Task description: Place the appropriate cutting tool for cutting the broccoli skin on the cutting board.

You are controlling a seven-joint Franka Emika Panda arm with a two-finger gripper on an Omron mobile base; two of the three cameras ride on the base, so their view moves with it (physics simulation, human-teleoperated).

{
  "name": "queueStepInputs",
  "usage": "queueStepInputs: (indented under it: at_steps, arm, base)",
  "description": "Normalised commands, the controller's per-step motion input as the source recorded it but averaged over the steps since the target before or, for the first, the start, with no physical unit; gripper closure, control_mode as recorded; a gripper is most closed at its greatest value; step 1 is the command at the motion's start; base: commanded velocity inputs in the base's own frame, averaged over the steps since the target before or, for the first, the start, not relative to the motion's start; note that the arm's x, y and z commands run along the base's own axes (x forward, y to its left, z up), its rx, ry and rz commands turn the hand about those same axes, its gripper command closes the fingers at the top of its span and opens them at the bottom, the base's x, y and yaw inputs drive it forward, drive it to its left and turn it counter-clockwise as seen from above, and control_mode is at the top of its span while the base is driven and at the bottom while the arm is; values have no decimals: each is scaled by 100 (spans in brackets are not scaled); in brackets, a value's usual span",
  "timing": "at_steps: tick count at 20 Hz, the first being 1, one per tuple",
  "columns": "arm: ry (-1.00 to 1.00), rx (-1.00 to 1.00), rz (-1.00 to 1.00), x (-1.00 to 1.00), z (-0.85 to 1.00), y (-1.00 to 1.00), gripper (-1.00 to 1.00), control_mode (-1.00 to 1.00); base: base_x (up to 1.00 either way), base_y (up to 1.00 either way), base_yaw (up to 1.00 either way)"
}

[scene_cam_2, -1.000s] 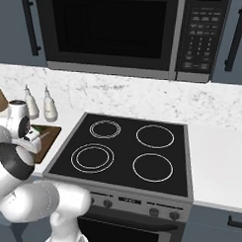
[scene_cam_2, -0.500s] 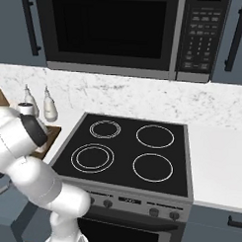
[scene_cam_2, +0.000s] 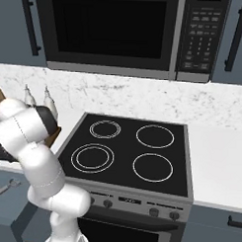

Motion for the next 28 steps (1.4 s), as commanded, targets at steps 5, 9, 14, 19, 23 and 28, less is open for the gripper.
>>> queueStepInputs:
  at_steps: [5, 9, 14, 19, 23, 28]
  arm:
    - [-7, 0, 0, 0, 16, 0, -100, -100]
    - [-18, 0, 0, -42, 55, -25, -100, -100]
    - [-23, 0, 0, -87, 41, -91, -100, -100]
    - [-16, 1, 1, -89, 44, -100, -100, -100]
    - [-15, 0, 6, -100, 55, -100, -100, -100]
    - [-6, -2, 4, -100, 67, -90, -100, -100]
  base:
    - [0, 0, 0]
    - [0, 0, 0]
    - [0, 0, 0]
    - [0, 0, 0]
    - [0, 0, 0]
    - [0, 0, 0]
